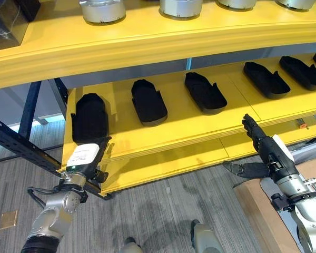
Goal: Move parts from the plastic box to the shelf.
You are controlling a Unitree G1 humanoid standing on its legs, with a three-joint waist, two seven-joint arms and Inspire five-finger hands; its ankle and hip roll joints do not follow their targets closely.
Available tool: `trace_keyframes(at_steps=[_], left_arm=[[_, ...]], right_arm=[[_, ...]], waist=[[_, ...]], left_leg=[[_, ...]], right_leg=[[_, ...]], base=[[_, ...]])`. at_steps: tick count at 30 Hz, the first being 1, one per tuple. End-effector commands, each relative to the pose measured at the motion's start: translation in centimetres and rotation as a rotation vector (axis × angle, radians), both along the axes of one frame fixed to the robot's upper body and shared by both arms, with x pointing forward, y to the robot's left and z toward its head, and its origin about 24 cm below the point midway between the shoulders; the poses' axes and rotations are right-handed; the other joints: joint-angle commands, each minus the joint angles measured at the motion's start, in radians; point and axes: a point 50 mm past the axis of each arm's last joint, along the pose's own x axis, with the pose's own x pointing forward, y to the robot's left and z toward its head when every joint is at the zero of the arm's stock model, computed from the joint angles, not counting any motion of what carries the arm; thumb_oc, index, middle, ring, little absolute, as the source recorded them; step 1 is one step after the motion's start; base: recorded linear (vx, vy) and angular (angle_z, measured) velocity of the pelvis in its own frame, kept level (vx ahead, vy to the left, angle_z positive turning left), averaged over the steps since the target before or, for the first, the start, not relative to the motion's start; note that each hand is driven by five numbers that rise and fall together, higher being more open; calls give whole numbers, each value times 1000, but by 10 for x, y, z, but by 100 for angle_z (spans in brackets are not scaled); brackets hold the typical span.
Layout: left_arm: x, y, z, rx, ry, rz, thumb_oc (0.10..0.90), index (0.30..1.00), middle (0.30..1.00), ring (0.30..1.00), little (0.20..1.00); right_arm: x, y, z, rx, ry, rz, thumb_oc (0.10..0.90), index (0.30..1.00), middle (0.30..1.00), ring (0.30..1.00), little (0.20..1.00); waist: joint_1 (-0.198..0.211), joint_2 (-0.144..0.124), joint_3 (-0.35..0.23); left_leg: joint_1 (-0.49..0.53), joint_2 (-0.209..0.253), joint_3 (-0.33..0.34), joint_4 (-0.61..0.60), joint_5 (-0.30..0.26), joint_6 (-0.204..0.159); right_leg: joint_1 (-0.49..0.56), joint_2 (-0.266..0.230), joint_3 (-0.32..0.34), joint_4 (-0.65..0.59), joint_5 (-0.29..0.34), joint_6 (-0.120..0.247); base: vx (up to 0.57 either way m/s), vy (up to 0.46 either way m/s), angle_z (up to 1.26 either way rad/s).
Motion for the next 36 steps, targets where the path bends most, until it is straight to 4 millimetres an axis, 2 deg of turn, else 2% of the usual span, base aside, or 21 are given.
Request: trace_keyframes(at_steps=[1,8,26,36], left_arm=[[21,11,53,74,-167,-16,900,1000,1000,1000,1000],[22,13,55,74,-143,-23,900,1000,1000,1000,1000],[25,22,45,62,-66,14,900,1000,1000,1000,1000],[31,33,50,74,-63,65,900,1000,1000,1000,1000]], right_arm=[[2,7,50,-17,-261,57,900,1000,1000,1000,1000],[2,6,49,-19,-253,54,900,1000,1000,1000,1000],[3,7,48,-22,-241,62,900,1000,1000,1000,1000],[3,7,48,-27,-237,62,900,1000,1000,1000,1000]], waist=[[-9,-18,-42],[-10,-17,-38],[-15,-15,-38],[-17,-16,-36]], left_leg=[[-86,29,-73,45,35,18],[-90,30,-74,50,34,18],[-93,29,-71,51,35,19],[-97,31,-70,55,36,18]], right_leg=[[99,-56,-26,-64,0,19],[96,-56,-23,-62,1,19],[93,-56,-18,-60,3,20],[87,-55,-16,-59,4,19]], base=[[0,0,0],[0,0,0],[0,0,0],[0,0,0]])
